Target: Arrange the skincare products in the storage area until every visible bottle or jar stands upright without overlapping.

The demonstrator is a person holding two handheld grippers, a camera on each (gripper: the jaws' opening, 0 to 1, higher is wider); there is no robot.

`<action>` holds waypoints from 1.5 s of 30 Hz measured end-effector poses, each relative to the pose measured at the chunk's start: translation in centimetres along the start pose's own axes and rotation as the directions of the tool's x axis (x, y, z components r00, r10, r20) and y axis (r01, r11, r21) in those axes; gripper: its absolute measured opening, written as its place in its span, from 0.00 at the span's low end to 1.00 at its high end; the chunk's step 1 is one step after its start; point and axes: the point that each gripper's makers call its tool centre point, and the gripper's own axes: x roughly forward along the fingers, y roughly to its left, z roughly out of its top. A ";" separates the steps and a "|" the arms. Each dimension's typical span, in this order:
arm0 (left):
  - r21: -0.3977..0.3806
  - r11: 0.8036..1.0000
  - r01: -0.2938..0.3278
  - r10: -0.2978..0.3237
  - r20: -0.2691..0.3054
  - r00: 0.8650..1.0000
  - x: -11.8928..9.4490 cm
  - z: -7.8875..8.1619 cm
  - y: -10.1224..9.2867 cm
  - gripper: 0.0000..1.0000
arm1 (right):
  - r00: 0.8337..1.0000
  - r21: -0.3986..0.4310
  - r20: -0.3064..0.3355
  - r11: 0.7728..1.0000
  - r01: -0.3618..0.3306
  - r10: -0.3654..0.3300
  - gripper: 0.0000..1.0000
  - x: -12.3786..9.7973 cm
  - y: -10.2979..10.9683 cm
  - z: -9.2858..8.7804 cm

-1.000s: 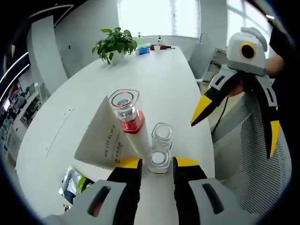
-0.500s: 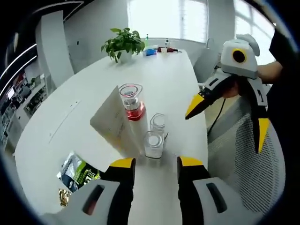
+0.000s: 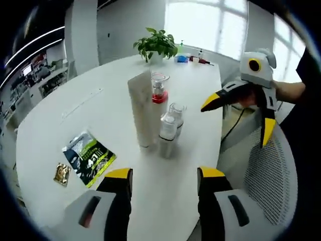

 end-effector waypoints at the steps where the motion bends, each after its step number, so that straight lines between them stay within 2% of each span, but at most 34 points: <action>1: -0.008 1.000 -0.004 0.004 0.003 1.000 -0.3 -0.2 -0.1 0.51 | 1.000 0.000 -0.001 1.000 0.002 -0.002 0.88 0.0 0.0 0.0; 6: -0.061 0.997 -0.036 0.037 0.007 0.999 -2.0 -1.8 0.4 0.60 | 1.000 0.005 0.000 1.000 0.020 -0.020 0.88 0.2 -0.3 0.1; 13: -0.119 0.990 -0.080 0.084 0.031 0.996 -3.9 -3.0 0.2 0.68 | 0.999 0.014 0.020 0.999 0.047 -0.047 0.87 0.7 -0.5 0.8; 20: -0.214 0.969 -0.126 0.143 0.067 0.987 -6.4 -4.3 1.5 0.78 | 0.997 0.027 0.018 0.997 0.079 -0.079 0.87 0.9 -0.5 0.6; 23: -0.254 0.956 -0.148 0.178 0.100 0.979 -7.3 -4.8 2.4 0.82 | 0.995 0.017 0.011 0.995 0.095 -0.095 0.87 0.8 -0.8 0.5; 25: -0.286 0.942 -0.179 0.215 0.100 0.972 -7.8 -5.5 2.7 0.85 | 0.994 0.033 0.019 0.994 0.103 -0.103 0.87 0.6 -0.8 0.7; 29: -0.322 0.925 -0.200 0.247 0.111 0.963 -8.4 -6.1 3.1 0.91 | 0.992 0.039 0.024 0.992 0.120 -0.121 0.87 0.2 -0.8 0.8; 31: -0.342 0.905 -0.252 0.313 0.137 0.940 -8.8 -6.0 3.8 1.00 | 0.991 0.041 0.022 0.991 0.127 -0.128 0.87 0.0 -0.9 0.7; 32: -0.332 0.903 -0.272 0.332 0.139 0.933 -9.2 -6.2 3.9 0.99 | 0.991 0.041 0.021 0.991 0.131 -0.132 0.87 -0.1 -1.0 0.5; 37: -0.380 0.891 -0.248 0.323 0.149 0.934 -9.8 -6.2 3.5 0.99 | 0.988 0.041 0.033 0.988 0.148 -0.150 0.87 -0.3 -1.3 0.6; 45: -0.371 0.887 -0.274 0.338 0.120 0.933 -10.2 -6.8 3.9 0.99 | 0.985 -0.011 0.012 0.985 0.172 -0.172 0.87 -0.3 -1.7 -0.3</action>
